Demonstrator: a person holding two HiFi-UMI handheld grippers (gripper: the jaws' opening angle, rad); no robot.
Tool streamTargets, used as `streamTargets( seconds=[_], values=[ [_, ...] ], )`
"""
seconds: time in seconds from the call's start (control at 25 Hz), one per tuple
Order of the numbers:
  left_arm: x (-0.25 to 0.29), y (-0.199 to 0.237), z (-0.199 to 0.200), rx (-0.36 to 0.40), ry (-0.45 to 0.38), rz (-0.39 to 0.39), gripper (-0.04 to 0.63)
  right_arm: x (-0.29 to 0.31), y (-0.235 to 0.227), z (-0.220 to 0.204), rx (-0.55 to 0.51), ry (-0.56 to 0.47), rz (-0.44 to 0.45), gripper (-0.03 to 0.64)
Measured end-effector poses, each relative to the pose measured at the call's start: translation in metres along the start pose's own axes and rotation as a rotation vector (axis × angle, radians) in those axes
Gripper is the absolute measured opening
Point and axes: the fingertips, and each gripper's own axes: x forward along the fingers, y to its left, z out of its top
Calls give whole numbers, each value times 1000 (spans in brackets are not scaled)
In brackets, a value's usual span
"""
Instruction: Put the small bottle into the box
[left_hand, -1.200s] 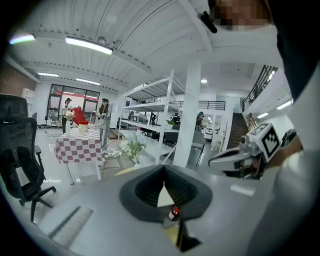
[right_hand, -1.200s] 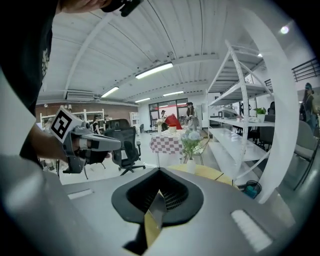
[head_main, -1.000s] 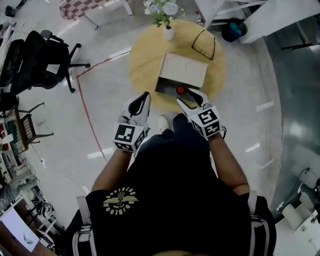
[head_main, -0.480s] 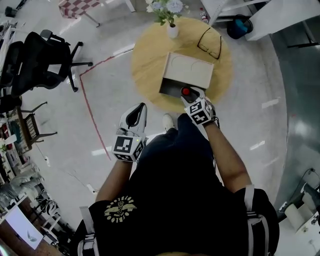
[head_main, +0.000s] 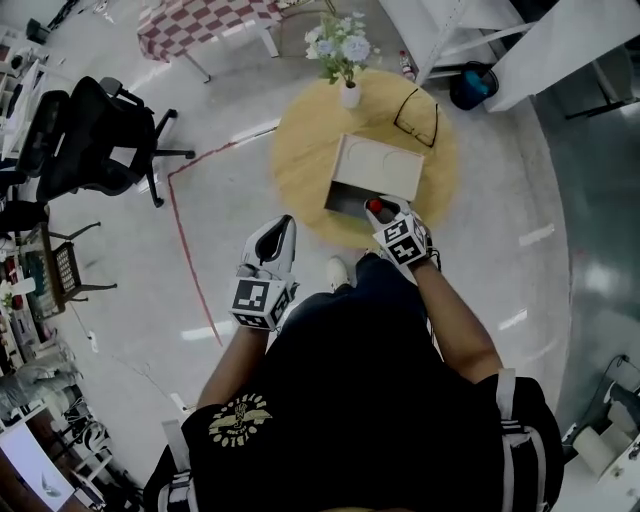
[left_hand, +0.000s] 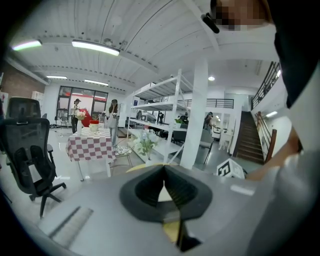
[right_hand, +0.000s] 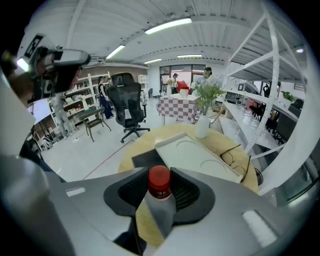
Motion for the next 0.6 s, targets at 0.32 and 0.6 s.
streamTargets(
  seconds=[0.32, 0.6],
  values=[
    [36, -23, 42, 6, -67, -82, 0, -82, -37, 19, 94, -36, -46, 146],
    [79, -35, 66, 36, -60, -98, 0, -109, -113, -8, 167, -18, -170, 146]
  ],
)
